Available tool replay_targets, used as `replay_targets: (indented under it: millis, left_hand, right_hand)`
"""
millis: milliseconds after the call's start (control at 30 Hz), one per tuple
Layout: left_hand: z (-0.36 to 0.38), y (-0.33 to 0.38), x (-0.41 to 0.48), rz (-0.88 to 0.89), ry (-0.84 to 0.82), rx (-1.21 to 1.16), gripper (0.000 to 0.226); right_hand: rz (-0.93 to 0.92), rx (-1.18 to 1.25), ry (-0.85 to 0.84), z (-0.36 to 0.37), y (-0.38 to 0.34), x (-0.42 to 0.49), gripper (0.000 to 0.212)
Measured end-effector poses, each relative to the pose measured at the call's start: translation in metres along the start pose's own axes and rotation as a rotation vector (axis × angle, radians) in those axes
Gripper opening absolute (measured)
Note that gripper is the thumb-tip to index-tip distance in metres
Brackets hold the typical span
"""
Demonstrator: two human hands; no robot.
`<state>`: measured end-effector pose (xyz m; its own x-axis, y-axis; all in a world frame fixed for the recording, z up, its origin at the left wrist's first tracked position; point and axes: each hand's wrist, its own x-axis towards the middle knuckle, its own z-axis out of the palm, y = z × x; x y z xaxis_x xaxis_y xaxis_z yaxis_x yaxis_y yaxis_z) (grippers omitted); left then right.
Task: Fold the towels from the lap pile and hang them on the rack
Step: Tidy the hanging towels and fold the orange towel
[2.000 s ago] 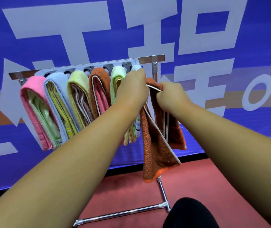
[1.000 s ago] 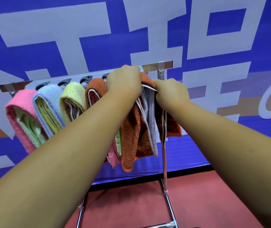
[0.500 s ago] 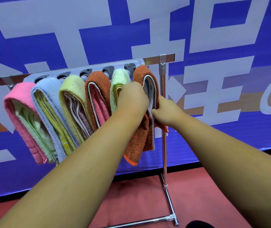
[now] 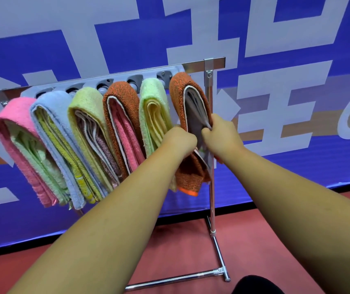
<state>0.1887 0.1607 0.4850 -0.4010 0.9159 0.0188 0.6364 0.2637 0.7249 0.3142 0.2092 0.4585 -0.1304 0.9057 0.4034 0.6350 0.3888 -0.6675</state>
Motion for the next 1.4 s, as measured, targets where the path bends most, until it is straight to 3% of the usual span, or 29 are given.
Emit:
replay_targets:
  millis: [200, 400, 667, 733, 867, 967, 1100, 1200, 1267, 1400]
  left_hand:
    - [0.043, -0.006, -0.001, -0.056, -0.113, -0.146, 0.032]
    - [0.055, -0.015, 0.006, -0.091, 0.094, -0.188, 0.037]
    - [0.053, -0.05, 0.004, -0.001, 0.214, -0.1, 0.03]
    - [0.051, -0.057, 0.001, 0.03, 0.251, -0.081, 0.029]
    - [0.047, -0.068, -0.003, 0.066, 0.316, -0.023, 0.017]
    - [0.04, -0.073, -0.005, 0.08, 0.321, 0.044, 0.006]
    - [0.031, -0.082, -0.003, 0.047, 0.305, 0.021, 0.026]
    - [0.029, -0.084, -0.007, 0.055, 0.288, 0.071, 0.015]
    - [0.032, -0.081, -0.01, 0.088, 0.274, 0.138, 0.01]
    - [0.041, -0.078, -0.014, 0.177, 0.146, 0.212, 0.021]
  right_hand:
    - [-0.063, -0.179, 0.13, -0.023, 0.014, 0.003, 0.015]
    - [-0.122, -0.255, 0.143, -0.032, 0.017, -0.003, 0.006]
    - [-0.132, -0.149, 0.081, 0.006, 0.016, -0.017, 0.011]
    - [-0.105, -0.068, 0.075, 0.018, 0.015, -0.023, 0.013]
    - [0.053, 0.074, -0.045, 0.041, 0.014, -0.033, 0.04]
    - [0.159, 0.059, -0.033, 0.049, 0.023, -0.035, 0.033]
    - [0.198, 0.019, 0.075, 0.044, 0.033, -0.032, 0.028]
    - [0.218, 0.065, 0.093, 0.04, 0.038, -0.03, 0.029]
    - [0.215, 0.086, 0.048, 0.042, 0.037, -0.032, 0.031]
    - [0.201, 0.272, -0.174, 0.054, 0.032, -0.044, 0.04]
